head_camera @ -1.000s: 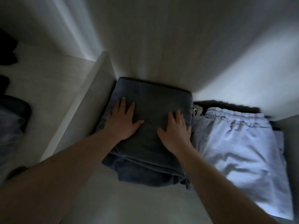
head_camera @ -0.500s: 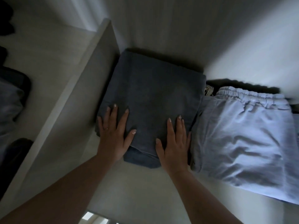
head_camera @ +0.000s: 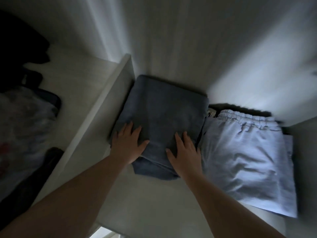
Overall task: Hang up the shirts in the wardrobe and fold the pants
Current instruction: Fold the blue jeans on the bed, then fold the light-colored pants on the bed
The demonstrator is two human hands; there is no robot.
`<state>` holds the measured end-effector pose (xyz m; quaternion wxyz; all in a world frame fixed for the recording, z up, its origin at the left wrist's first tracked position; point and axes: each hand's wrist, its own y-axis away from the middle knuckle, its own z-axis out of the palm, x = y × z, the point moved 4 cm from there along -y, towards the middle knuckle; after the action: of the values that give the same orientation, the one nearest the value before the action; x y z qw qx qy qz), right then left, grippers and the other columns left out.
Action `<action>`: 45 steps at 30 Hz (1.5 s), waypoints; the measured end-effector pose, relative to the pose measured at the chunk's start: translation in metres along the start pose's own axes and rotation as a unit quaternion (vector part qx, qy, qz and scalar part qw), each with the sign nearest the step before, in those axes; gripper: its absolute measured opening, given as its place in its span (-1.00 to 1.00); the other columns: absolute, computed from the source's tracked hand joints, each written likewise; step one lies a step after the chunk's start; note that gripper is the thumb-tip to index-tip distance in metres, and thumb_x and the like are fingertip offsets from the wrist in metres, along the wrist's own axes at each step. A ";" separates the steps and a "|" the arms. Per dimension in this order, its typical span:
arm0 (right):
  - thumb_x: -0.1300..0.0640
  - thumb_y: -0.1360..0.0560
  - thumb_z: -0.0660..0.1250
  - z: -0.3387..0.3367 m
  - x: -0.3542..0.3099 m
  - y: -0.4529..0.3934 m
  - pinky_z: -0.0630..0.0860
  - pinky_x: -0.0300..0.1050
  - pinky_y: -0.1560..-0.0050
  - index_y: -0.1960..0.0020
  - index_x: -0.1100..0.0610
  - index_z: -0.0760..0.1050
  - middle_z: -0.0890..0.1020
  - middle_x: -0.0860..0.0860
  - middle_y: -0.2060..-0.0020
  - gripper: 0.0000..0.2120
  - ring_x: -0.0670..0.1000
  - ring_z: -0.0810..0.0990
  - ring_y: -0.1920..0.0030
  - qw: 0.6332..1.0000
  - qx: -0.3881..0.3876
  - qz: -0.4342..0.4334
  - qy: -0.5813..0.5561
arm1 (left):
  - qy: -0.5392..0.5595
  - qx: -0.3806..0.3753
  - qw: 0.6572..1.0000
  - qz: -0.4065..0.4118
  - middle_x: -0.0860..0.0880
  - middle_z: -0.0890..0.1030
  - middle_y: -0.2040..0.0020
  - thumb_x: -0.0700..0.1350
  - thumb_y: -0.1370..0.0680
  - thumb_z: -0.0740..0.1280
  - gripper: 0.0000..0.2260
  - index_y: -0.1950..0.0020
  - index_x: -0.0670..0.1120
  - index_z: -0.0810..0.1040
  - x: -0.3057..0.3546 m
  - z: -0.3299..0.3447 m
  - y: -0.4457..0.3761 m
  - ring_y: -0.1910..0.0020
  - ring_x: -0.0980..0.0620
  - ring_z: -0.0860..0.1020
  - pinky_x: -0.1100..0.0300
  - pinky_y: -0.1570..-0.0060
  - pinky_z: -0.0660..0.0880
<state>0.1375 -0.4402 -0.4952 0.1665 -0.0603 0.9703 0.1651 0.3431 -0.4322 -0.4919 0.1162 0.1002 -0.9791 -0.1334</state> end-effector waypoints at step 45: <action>0.04 -0.52 0.32 -0.031 -0.281 0.552 0.50 -0.23 -0.07 -0.05 -0.17 0.56 0.61 -0.26 0.08 -0.84 -0.31 0.55 0.03 0.704 -0.267 -0.646 -0.128 | 0.384 0.487 0.598 -0.508 0.17 0.64 0.01 -0.02 -0.54 0.35 -0.89 -0.05 0.13 0.59 -0.051 -0.071 0.796 0.07 0.24 0.58 0.26 0.04 0.50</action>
<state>0.2965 0.0845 -0.2060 0.3322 -0.6922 0.5787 0.2751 0.2787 0.3144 -0.2092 0.3284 0.6651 -0.5548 0.3768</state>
